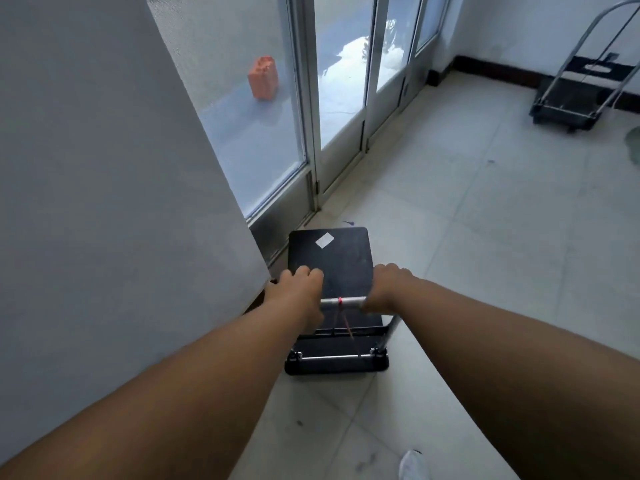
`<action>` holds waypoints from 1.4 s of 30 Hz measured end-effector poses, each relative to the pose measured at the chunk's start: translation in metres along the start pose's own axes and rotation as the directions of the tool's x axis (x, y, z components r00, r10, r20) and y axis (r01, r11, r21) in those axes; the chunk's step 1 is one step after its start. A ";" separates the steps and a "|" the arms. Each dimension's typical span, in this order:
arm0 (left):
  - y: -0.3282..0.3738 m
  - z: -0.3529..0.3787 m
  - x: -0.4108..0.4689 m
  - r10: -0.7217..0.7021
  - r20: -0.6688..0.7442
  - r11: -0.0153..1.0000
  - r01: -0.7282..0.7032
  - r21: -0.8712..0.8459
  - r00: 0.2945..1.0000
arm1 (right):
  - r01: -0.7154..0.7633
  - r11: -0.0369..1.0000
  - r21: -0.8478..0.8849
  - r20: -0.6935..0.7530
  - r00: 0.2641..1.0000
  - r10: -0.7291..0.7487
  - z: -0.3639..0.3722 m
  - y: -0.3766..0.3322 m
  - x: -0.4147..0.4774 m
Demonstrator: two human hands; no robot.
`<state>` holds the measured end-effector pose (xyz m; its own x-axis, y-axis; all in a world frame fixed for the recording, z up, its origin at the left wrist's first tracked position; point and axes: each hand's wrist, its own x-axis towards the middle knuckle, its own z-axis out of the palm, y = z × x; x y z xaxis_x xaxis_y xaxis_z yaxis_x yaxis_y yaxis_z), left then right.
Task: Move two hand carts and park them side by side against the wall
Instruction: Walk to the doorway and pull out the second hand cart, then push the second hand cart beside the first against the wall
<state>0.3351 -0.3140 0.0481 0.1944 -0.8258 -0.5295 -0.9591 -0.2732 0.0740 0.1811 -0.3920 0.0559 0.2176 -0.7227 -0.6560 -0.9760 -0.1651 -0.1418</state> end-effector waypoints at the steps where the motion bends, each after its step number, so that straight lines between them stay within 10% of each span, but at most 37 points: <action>1: 0.002 0.006 0.008 0.000 -0.003 1.000 0.000 -0.010 1.000 | -0.001 1.000 -0.013 0.008 1.000 0.001 0.005 0.003 0.013; 15: 0.012 0.041 0.074 -0.062 -0.039 0.998 0.063 0.022 0.997 | 0.045 0.995 -0.087 0.027 0.999 -0.043 0.030 0.029 0.080; 42: 0.065 -0.002 0.135 0.292 0.040 0.904 -0.289 0.314 0.956 | -0.302 0.930 0.208 -0.034 0.948 0.315 0.027 0.063 0.066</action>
<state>0.2992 -0.4442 -0.0168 -0.1022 -0.8489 -0.5186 -0.9882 0.1466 -0.0452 0.1339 -0.4321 -0.0162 -0.1013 -0.7604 -0.6415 -0.9749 0.2043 -0.0882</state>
